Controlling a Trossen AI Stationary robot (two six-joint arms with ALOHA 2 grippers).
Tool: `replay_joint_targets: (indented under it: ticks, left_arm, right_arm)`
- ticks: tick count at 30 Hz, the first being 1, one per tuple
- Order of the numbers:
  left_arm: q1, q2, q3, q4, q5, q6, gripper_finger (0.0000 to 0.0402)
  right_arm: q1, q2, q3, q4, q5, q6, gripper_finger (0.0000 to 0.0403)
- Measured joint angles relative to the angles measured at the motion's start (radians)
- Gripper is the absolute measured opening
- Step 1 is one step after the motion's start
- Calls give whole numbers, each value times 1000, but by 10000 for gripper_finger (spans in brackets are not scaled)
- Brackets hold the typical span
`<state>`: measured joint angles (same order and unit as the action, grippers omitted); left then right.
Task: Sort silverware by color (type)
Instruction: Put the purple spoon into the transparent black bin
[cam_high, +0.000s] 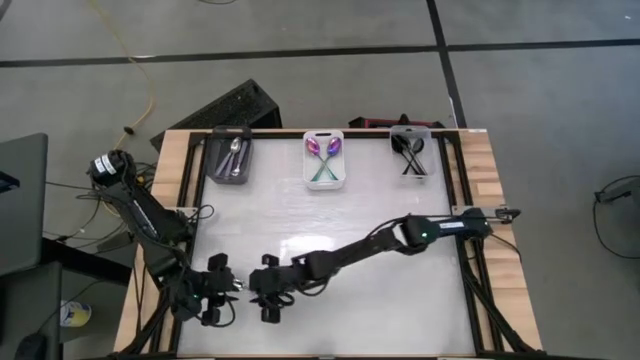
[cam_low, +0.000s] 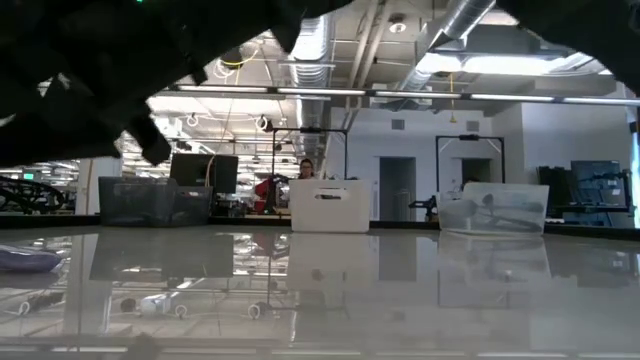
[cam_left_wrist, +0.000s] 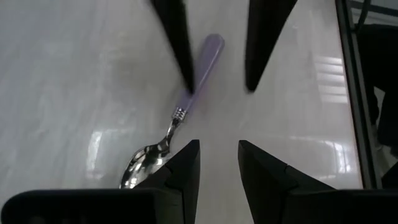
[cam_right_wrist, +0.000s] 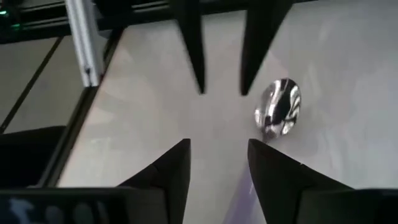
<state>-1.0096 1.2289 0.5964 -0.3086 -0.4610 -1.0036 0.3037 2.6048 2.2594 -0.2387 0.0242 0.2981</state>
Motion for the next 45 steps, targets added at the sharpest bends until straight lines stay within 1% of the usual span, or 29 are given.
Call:
replay_joint_targets:
  ticks: [4, 10, 20, 23, 25, 27, 29, 31, 35, 39, 41, 43, 45]
  left_arm:
    - [0, 0, 0, 1, 1, -20, 94]
    - [0, 0, 0, -10, 0, -22, 94]
    - [0, 0, 0, -16, -48, -22, 94]
    - [0, 0, 0, -16, -49, -21, 94]
    - [0, 0, 0, -16, -50, -11, 94]
    - [0, 0, 0, -16, -51, -11, 94]
    - [2, 0, 0, -15, -51, -12, 94]
    - [2, 0, 0, -15, -51, -12, 94]
    - [2, 0, 0, -15, -51, -20, 94]
    - [2, 0, 0, -14, -52, -22, 94]
    - [2, 0, 0, -15, -63, -22, 94]
    - [2, 0, 0, -12, -89, -19, 94]
    - [2, -9, 0, -11, -134, -2, 94]
  right_arm:
    - [-16, 38, 40, 0, 0, 0, 187]
    - [-32, 52, 41, -25, 0, 15, 185]
    - [-21, 61, 42, -35, 6, 40, 184]
    - [4, 88, 39, -27, 63, 33, 184]
    - [20, 117, 43, -1, 131, 25, 184]
    - [35, 123, 44, -18, 212, 17, 182]
    - [40, 129, 44, -30, 246, 7, 173]
    - [41, 132, 46, -40, 259, 5, 153]
    - [49, 132, 46, -71, 287, -16, 79]
    - [40, 125, 45, -102, 262, -33, 74]
    - [31, 104, 43, -149, 234, -34, 74]
    - [23, 89, 43, -192, 228, -35, 74]
    - [15, 57, 39, -275, 229, -60, 74]
